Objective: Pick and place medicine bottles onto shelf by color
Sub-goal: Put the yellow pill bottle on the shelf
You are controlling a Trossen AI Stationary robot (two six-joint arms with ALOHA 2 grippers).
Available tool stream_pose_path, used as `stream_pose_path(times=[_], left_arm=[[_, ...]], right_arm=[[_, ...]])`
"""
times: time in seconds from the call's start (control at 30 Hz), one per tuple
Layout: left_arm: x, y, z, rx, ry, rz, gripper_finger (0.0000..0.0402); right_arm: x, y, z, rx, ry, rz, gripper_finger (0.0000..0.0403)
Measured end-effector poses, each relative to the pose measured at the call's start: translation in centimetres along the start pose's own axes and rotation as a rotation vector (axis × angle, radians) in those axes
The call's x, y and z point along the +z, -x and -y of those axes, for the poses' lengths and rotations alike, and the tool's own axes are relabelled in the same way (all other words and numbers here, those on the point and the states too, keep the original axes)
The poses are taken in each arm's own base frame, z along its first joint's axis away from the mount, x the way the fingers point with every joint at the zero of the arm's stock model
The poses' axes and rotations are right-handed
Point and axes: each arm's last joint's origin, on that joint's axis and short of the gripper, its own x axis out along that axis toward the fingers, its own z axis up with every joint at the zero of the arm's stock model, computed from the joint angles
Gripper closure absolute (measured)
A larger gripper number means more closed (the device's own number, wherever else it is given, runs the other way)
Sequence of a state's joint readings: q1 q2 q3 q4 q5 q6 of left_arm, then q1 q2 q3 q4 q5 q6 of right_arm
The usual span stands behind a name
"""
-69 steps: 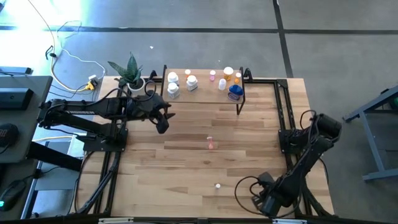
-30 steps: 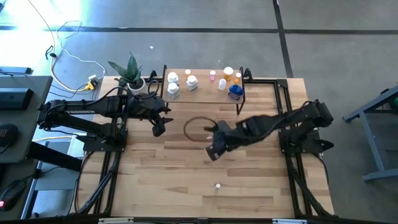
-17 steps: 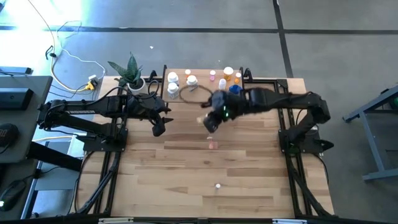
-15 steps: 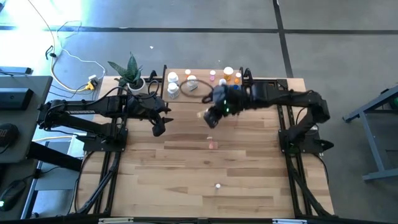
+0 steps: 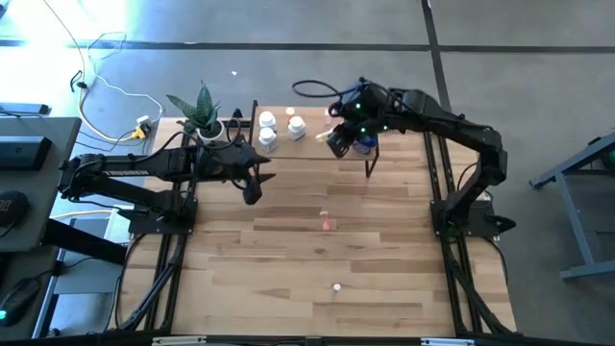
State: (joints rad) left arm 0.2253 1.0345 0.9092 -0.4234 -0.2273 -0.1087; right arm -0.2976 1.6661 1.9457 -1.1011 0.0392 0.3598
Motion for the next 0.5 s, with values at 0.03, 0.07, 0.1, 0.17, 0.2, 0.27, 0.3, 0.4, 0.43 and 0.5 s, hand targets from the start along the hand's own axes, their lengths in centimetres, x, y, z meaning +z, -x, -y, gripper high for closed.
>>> stream_pose_path(times=[0.03,0.07,0.1,0.17,0.2,0.27,0.3,0.4,0.43,0.5], left_arm=[[0.3,-0.1,0.0,0.014,-0.011,0.034,0.0193],[0.7,-0.1,-0.1,0.028,-0.019,0.071,0.0193],[1.0,-0.2,-0.1,0.044,-0.026,0.102,0.0193],[1.7,-0.6,-0.2,0.079,-0.025,0.164,0.0193],[1.9,-0.9,-0.3,0.094,-0.018,0.188,0.0193],[2.5,-1.2,-0.7,0.121,0.005,0.244,0.0193],[2.8,-1.4,-0.9,0.130,0.015,0.267,0.0193],[3.2,-2.3,-1.4,0.153,0.014,0.296,0.0193],[3.3,-2.6,-1.6,0.162,0.014,0.304,0.0193],[3.5,-3.0,-1.9,0.175,0.017,0.322,0.0193]], right_arm=[[0.1,0.0,0.4,0.006,-0.003,-0.004,0.0299],[0.3,0.0,0.7,0.013,0.000,-0.007,0.0299],[0.4,0.0,1.1,0.018,0.000,-0.009,0.0299],[0.6,0.0,1.7,0.027,0.008,-0.011,0.0299],[0.7,0.0,2.0,0.030,0.014,-0.012,0.0299],[0.8,0.0,2.5,0.034,0.022,-0.012,0.0299],[0.9,0.0,2.8,0.033,0.029,-0.010,0.0299],[1.2,0.0,3.3,0.025,0.060,0.008,0.0299],[1.4,0.0,3.4,0.023,0.072,0.017,0.0299],[1.6,0.0,3.8,0.020,0.091,0.032,0.0299]])
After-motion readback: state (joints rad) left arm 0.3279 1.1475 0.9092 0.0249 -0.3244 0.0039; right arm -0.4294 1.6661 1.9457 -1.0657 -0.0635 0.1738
